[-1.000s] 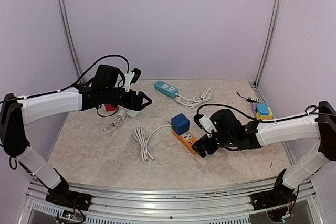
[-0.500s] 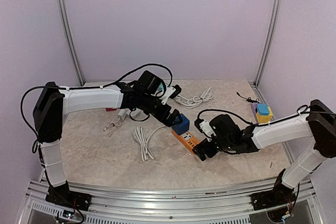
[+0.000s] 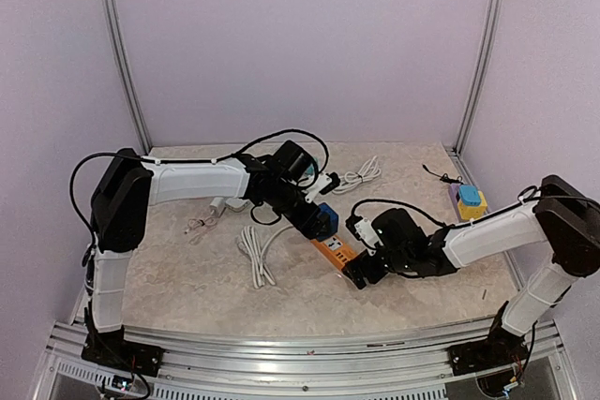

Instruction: Pull the plug off the socket

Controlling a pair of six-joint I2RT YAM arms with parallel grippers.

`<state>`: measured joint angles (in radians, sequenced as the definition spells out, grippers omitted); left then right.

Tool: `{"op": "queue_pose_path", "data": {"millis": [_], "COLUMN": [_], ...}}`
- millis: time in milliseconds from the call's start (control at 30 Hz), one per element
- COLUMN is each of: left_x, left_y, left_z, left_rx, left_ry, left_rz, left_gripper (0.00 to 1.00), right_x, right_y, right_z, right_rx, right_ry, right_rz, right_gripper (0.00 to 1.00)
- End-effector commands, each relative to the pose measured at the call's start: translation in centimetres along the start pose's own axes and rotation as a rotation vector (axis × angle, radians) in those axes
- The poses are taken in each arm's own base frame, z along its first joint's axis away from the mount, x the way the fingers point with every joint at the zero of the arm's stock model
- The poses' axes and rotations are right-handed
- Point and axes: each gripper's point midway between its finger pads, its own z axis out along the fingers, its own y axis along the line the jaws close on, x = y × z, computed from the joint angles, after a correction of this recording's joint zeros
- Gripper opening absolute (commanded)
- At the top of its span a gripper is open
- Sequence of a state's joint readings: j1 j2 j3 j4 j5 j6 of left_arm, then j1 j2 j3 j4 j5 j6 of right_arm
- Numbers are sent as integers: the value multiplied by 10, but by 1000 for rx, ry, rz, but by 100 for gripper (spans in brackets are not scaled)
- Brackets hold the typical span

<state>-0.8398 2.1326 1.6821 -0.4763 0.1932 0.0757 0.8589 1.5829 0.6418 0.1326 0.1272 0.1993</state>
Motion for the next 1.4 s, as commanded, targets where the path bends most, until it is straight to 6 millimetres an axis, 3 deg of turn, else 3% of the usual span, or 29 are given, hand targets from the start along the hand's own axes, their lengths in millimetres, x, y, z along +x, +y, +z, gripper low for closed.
{"op": "queue_pose_path", "data": {"millis": [0,400,567,1000,1367], "left_x": [7,4,6,5,-16], "left_y": [-2,-7,-7,-12,-19], "left_z": [9,7,7,-5,-21], "left_rx": [-4,20,18,2,95], "left_ry": [36,12,13,-20,-100], "left_rz": [21,18,14,30,-16], "left_gripper": [84,57,47,36,34], "right_x": [-1,-14,-10,6,10], "right_y": [1,7,9,9,9], "right_z": [9,28,34,40,42], "right_rx": [-10,-26,-36,-41,-42], "right_ry": [-7,-17,-2,33,47], "right_rz": [-6,-60,-67,-61,-64], "right_gripper": [98,93,85,50,31]}}
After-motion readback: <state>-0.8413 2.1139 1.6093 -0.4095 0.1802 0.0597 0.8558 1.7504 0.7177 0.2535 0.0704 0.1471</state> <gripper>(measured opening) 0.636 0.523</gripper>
